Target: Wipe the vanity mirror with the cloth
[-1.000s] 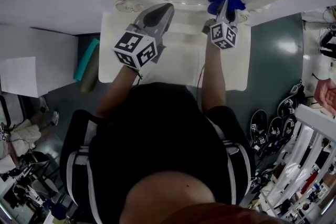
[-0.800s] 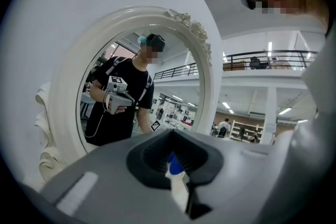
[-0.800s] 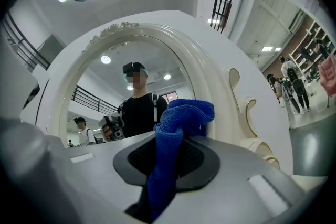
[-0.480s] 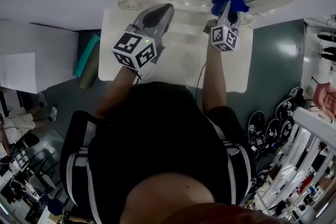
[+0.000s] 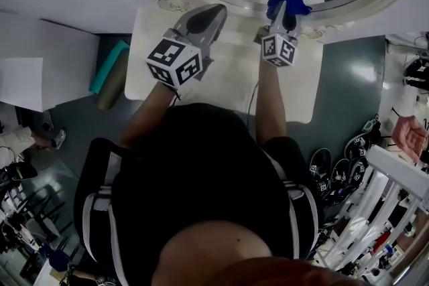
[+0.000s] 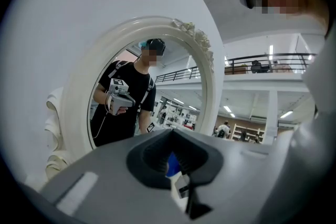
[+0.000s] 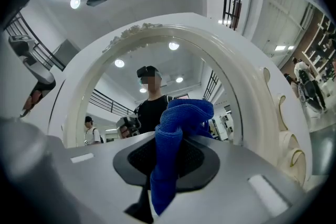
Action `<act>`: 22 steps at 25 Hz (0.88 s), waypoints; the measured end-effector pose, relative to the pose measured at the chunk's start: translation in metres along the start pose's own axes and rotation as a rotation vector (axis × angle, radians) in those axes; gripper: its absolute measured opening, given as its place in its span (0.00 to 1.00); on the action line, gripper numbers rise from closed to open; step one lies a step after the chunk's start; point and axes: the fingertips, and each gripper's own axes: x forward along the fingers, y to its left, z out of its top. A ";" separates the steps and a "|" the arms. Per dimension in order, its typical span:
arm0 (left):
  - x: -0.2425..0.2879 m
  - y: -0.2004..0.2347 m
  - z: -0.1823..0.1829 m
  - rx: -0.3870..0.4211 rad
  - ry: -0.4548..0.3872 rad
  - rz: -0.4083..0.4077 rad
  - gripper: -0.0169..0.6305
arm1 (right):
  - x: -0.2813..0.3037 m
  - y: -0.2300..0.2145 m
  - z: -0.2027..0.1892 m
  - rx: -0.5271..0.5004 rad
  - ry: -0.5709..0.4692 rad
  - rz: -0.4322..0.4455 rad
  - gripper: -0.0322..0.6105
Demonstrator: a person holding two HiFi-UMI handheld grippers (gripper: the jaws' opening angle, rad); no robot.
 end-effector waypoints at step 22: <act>-0.074 0.070 0.015 -0.012 -0.056 0.130 0.04 | 0.027 0.169 -0.047 0.020 -0.002 0.255 0.16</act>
